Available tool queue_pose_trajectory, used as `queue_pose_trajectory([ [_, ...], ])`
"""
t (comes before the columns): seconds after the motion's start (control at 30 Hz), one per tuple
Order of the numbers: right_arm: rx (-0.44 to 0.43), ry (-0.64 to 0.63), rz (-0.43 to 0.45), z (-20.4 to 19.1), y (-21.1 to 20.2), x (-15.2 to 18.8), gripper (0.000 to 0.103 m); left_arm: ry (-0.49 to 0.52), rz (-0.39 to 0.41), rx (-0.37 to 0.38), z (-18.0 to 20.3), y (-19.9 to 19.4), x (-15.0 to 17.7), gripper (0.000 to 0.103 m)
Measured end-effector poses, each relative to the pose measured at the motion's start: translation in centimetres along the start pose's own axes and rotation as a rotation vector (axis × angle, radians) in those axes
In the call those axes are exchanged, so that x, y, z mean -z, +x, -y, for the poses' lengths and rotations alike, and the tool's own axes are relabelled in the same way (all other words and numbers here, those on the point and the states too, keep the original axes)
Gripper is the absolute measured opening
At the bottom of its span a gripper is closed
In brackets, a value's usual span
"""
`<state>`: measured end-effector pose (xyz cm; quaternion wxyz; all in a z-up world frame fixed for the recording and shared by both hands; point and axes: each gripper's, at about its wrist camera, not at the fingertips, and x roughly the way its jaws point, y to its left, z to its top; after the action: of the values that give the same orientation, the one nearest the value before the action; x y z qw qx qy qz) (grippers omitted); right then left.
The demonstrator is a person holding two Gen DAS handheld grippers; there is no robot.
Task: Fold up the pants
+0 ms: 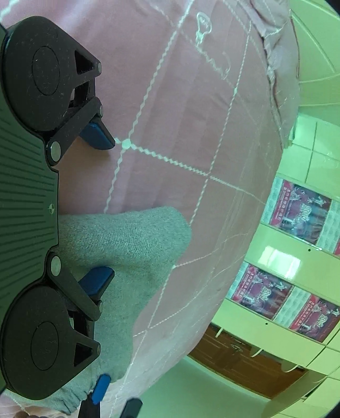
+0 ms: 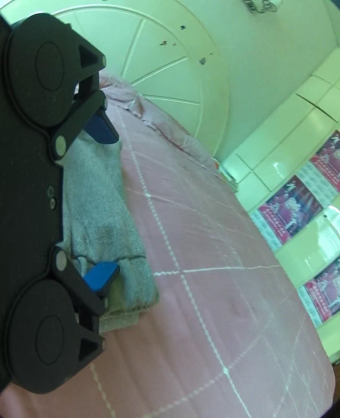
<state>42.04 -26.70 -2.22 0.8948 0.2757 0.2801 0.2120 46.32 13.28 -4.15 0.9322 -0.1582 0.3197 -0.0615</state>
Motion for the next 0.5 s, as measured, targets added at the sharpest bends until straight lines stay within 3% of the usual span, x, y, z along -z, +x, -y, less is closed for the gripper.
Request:
queue_pose_trajectory([
  [0.13,0.027,-0.027,-0.053,-0.4,-0.4,1.5,0.096,0.043,0.029,0.01,0.5,-3.6,1.6,0.096],
  [0.2,0.124,-0.081,-0.089,-0.5,-0.4,2.7,0.096,0.082,-0.041,-0.011,1.0,-3.9,3.1,0.096],
  [0.23,0.117,-0.097,-0.064,-0.8,-1.3,3.1,0.096,0.096,-0.071,-0.019,1.2,-4.2,3.8,0.096],
  [0.3,0.108,-0.102,0.002,-2.0,-3.6,3.6,0.097,0.07,-0.032,-0.009,1.2,-6.4,4.5,0.096],
  [0.4,0.21,-0.212,0.029,-3.4,-5.1,5.1,0.097,0.073,-0.002,-0.013,1.3,-8.7,5.6,0.096],
  [0.43,0.278,-0.249,-0.026,-3.3,-4.1,5.9,0.097,0.095,-0.019,-0.032,1.3,-8.5,6.1,0.096],
  [0.5,0.414,-0.254,-0.247,-2.0,-1.0,7.4,0.097,0.093,-0.047,-0.055,1.2,-8.0,6.9,0.096],
])
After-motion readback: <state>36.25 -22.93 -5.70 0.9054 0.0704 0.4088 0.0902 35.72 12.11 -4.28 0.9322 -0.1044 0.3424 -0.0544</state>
